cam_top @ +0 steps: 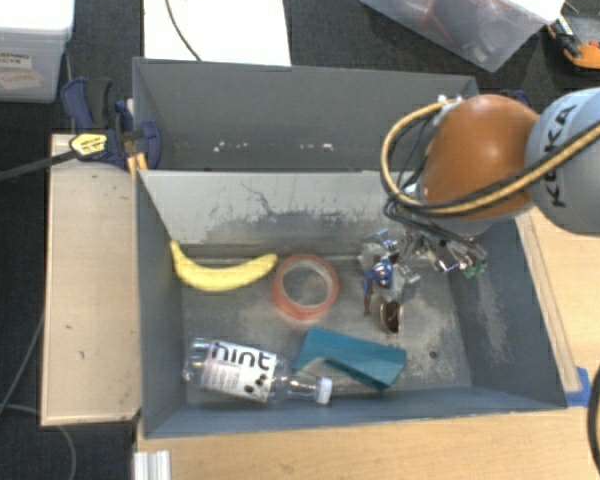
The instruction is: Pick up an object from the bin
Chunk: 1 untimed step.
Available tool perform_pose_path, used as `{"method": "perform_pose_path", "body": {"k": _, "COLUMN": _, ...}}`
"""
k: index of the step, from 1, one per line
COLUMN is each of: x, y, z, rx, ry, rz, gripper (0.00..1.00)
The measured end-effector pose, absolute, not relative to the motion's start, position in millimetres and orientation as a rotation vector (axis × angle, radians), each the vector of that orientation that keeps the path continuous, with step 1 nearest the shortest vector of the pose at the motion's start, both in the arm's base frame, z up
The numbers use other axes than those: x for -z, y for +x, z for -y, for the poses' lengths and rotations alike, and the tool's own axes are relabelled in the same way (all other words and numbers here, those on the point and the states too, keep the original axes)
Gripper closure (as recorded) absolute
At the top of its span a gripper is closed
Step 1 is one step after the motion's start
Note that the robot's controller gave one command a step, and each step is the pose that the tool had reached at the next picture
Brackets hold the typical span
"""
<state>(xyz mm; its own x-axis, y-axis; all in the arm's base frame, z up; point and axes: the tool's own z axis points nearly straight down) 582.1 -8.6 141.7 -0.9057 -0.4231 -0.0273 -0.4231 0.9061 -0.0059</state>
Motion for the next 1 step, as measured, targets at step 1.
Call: {"method": "perform_pose_path", "body": {"k": 1, "x": -160.3, "y": 581.0, "z": 8.4, "rx": -0.003, "ry": -0.670, "rz": -3.045, "gripper": 1.00}}
